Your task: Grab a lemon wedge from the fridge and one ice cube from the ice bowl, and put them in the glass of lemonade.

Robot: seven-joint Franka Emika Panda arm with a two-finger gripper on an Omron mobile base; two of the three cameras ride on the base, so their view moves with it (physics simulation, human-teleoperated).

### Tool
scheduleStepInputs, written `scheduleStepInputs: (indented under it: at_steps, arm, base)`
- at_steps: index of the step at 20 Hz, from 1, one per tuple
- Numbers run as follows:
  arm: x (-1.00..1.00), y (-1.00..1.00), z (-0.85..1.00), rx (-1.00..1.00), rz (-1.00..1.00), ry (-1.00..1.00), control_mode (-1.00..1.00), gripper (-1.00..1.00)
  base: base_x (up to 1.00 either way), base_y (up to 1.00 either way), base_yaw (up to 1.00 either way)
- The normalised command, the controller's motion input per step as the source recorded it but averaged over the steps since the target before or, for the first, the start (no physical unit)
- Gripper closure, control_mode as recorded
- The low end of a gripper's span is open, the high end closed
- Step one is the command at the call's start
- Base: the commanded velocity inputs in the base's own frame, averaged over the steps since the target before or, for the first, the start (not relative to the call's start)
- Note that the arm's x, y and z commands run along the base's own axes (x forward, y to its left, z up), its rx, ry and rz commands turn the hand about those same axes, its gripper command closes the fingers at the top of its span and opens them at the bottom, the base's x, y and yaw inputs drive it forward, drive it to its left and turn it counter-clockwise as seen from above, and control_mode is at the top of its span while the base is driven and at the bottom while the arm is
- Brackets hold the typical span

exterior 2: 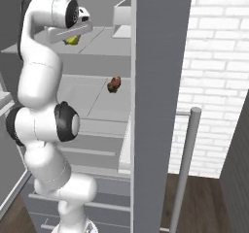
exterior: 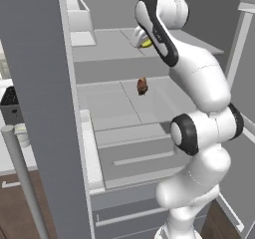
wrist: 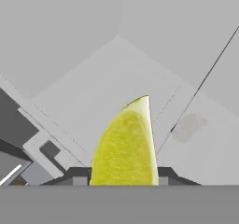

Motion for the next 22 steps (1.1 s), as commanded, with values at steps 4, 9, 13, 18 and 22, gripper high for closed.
scheduleStepInputs:
  at_steps: [4, 9, 13, 18, 22]
  arm:
    - [-1.00, -0.16, -0.18, 0.00, 0.00, -0.13, -1.00, 1.00]
    - [-1.00, -0.03, -0.45, 0.00, 0.00, -0.17, -1.00, 1.00]
    - [-1.00, -0.13, -0.54, 0.01, 0.00, -0.10, -1.00, 1.00]
    - [-0.99, -0.17, -0.39, 0.00, 0.00, -0.01, -1.00, 1.00]
    - [-0.92, -0.17, -0.02, 0.00, -0.08, 0.00, -1.00, 1.00]
  base:
    - [0.00, 0.00, 0.00]
    - [0.00, 0.00, 0.00]
    - [0.00, 0.00, 0.00]
    - [0.00, 0.00, 0.00]
    - [0.00, 0.00, 0.00]
